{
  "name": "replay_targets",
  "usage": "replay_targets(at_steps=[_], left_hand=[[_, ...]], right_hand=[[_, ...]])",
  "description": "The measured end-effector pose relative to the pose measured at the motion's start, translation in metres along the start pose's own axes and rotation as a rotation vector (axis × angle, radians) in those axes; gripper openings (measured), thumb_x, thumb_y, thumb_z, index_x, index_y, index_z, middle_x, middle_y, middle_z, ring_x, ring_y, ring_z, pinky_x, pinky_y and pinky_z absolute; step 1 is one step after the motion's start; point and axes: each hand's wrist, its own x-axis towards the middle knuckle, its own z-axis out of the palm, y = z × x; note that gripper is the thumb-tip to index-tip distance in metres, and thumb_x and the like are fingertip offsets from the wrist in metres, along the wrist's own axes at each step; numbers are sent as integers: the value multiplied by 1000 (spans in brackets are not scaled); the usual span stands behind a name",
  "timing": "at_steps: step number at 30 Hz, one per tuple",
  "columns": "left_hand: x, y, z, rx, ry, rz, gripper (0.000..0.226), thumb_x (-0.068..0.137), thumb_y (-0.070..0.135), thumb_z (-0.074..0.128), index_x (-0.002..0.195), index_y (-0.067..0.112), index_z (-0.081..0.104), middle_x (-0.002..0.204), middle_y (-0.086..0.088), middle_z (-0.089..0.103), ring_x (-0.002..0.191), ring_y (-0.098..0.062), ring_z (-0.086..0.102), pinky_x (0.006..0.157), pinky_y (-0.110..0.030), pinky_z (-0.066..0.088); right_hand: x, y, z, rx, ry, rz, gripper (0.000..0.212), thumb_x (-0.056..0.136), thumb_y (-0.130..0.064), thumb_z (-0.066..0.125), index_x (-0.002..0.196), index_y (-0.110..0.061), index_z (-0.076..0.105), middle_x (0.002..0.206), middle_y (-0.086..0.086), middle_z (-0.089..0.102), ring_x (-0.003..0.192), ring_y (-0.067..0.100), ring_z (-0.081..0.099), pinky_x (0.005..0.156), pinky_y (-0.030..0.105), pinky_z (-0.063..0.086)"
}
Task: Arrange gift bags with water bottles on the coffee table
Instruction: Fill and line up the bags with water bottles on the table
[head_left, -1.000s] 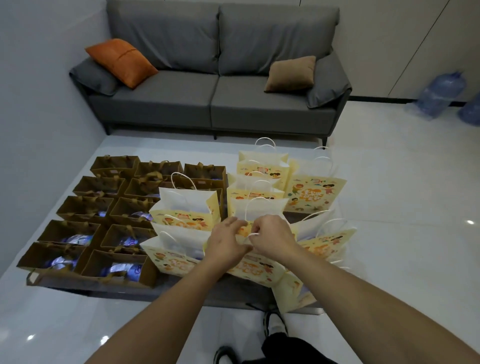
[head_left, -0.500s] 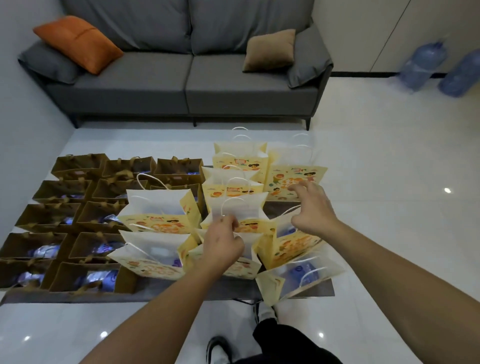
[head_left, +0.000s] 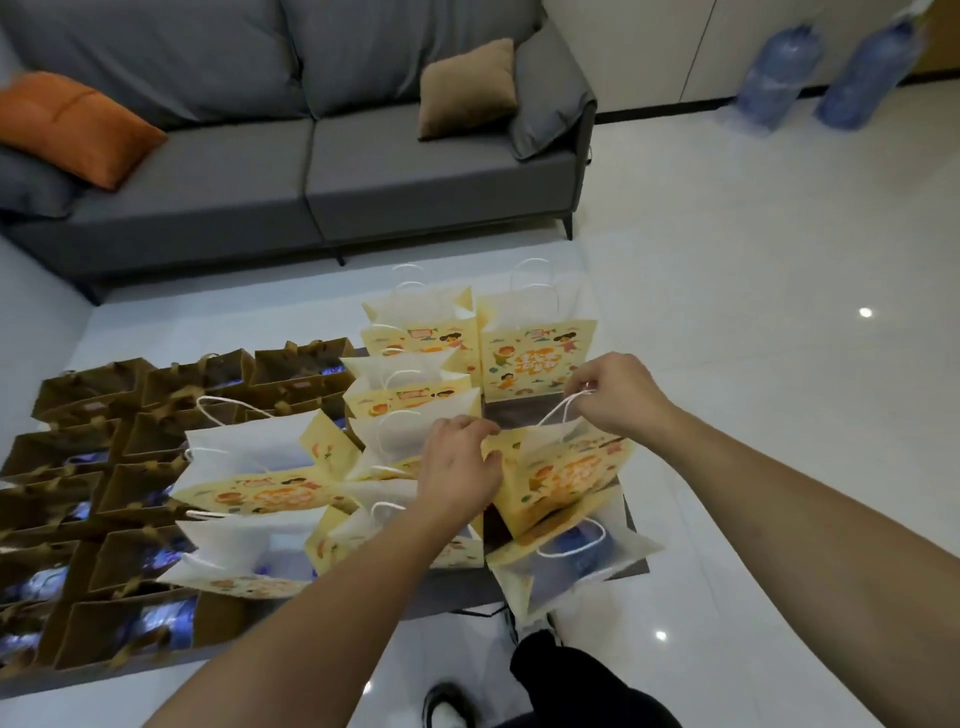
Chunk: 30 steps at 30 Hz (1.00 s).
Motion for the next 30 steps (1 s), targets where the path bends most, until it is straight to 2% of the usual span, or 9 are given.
replay_targets(at_steps=[3, 6, 12, 14, 16, 18, 22, 26, 30], left_hand=[[11, 27, 1, -39, -101, 15, 56, 91, 42, 66, 144, 30, 50, 148, 5, 47, 137, -18, 35, 114, -37, 31], [22, 51, -4, -70, -155, 39, 69, 86, 41, 72, 148, 28, 44, 154, 4, 39, 140, -22, 33, 114, -38, 30], [32, 86, -29, -96, 9, 146, 36, 92, 21, 67, 129, 19, 67, 125, 3, 56, 108, -19, 52, 93, -38, 53], [34, 93, -40, -101, 16, 172, 31, 94, 18, 64, 125, 18, 69, 114, 5, 55, 97, -16, 51, 79, -26, 54], [33, 99, -51, -71, 25, 212, 27, 94, 15, 64, 120, 19, 71, 104, 9, 52, 92, -12, 50, 61, -9, 37], [33, 103, -57, -78, 35, 213, 25, 94, 14, 62, 117, 20, 71, 100, 9, 51, 91, -12, 51, 52, -11, 30], [30, 106, -61, -101, 63, 190, 28, 96, 16, 63, 123, 20, 69, 103, 9, 52, 88, -9, 46, 56, -11, 29], [25, 106, -60, -143, 17, 146, 34, 96, 20, 64, 130, 22, 66, 111, 10, 51, 90, -10, 49, 40, -13, 33], [21, 99, -49, -123, -54, 119, 46, 94, 25, 69, 138, 23, 59, 132, 4, 52, 99, -13, 47, 60, -14, 41]], right_hand=[[-5, -12, -22, 69, 38, -81, 17, 74, -13, 74, 75, -30, 78, 105, -3, 71, 105, 14, 64, 80, 29, 53], [-18, -30, -53, 110, 55, -158, 16, 77, -9, 74, 75, -24, 79, 78, -8, 69, 71, 7, 63, 62, 25, 52], [-41, -53, -97, 178, 160, -219, 20, 75, -3, 75, 67, -21, 75, 53, -7, 58, 43, 3, 46, 45, 14, 36], [-46, -56, -105, 204, 187, -221, 22, 76, 0, 71, 67, -21, 74, 48, -6, 54, 38, 3, 42, 42, 14, 34], [-51, -60, -112, 209, 218, -225, 21, 76, 0, 70, 70, -19, 75, 48, -5, 50, 37, 4, 39, 42, 14, 32], [-55, -63, -116, 200, 245, -230, 18, 77, -1, 70, 73, -17, 76, 49, -4, 50, 37, 5, 38, 42, 13, 31], [-62, -68, -119, 165, 279, -233, 16, 78, -1, 69, 78, -14, 79, 52, -1, 53, 44, 8, 40, 42, 12, 31], [-67, -68, -116, 129, 292, -223, 19, 78, 0, 69, 78, -17, 78, 62, -2, 60, 56, 13, 50, 46, 14, 36], [-67, -57, -103, 94, 270, -185, 18, 78, -4, 71, 75, -20, 77, 58, -10, 57, 57, 11, 52, 55, 22, 41]])
